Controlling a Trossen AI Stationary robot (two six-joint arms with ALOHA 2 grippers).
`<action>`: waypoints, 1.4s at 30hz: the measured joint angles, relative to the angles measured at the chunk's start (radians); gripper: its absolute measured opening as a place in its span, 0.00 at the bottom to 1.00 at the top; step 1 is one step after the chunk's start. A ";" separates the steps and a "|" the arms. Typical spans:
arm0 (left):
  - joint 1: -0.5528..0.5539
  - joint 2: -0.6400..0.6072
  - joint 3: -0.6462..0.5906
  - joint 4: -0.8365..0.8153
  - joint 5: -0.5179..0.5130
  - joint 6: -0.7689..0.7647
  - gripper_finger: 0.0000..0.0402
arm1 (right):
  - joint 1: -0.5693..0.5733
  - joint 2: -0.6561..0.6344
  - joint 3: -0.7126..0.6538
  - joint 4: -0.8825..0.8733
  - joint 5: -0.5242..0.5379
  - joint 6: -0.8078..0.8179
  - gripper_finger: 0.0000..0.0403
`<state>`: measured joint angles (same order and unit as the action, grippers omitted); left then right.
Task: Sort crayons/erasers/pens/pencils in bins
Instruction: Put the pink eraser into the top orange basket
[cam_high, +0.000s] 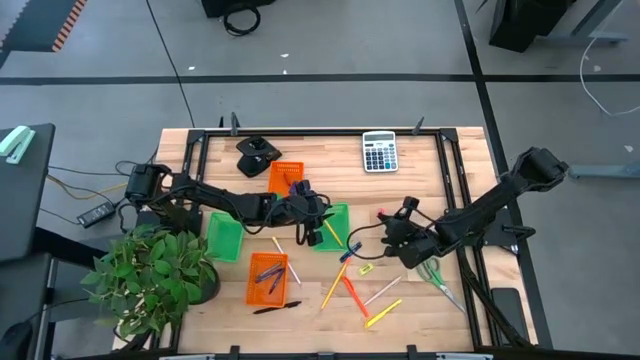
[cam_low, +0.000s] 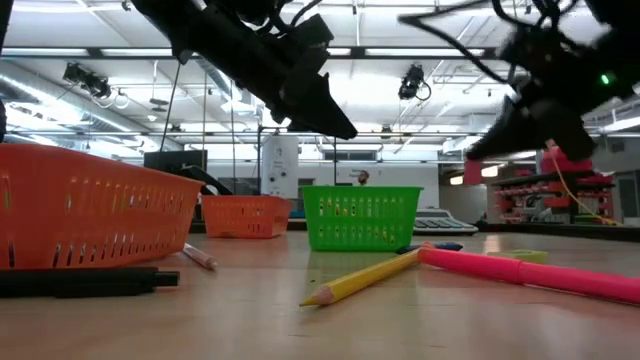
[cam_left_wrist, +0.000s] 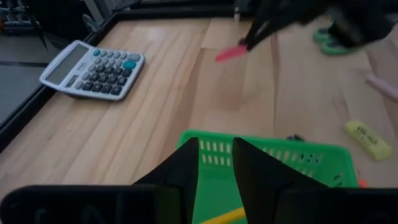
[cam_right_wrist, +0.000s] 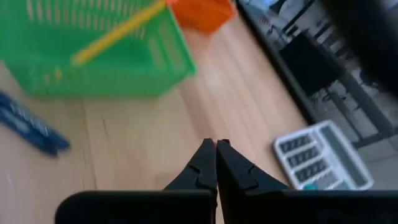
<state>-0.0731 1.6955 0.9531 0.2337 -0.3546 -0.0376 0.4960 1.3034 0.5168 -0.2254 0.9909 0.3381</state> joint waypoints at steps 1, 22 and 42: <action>0.000 0.000 0.000 -0.010 0.000 0.001 0.27 | -0.006 -0.004 0.019 0.005 0.002 -0.022 0.01; 0.004 -0.240 0.001 -0.383 -0.186 0.088 0.23 | -0.217 0.088 0.108 0.645 -0.379 -0.350 0.01; -0.004 -0.522 -0.226 -0.360 -0.305 0.010 0.08 | -0.443 0.542 0.536 0.737 -0.718 -0.598 0.01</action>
<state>-0.0772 1.1732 0.7273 -0.1260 -0.6598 -0.0275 0.0533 1.8451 1.0527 0.5117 0.2727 -0.2604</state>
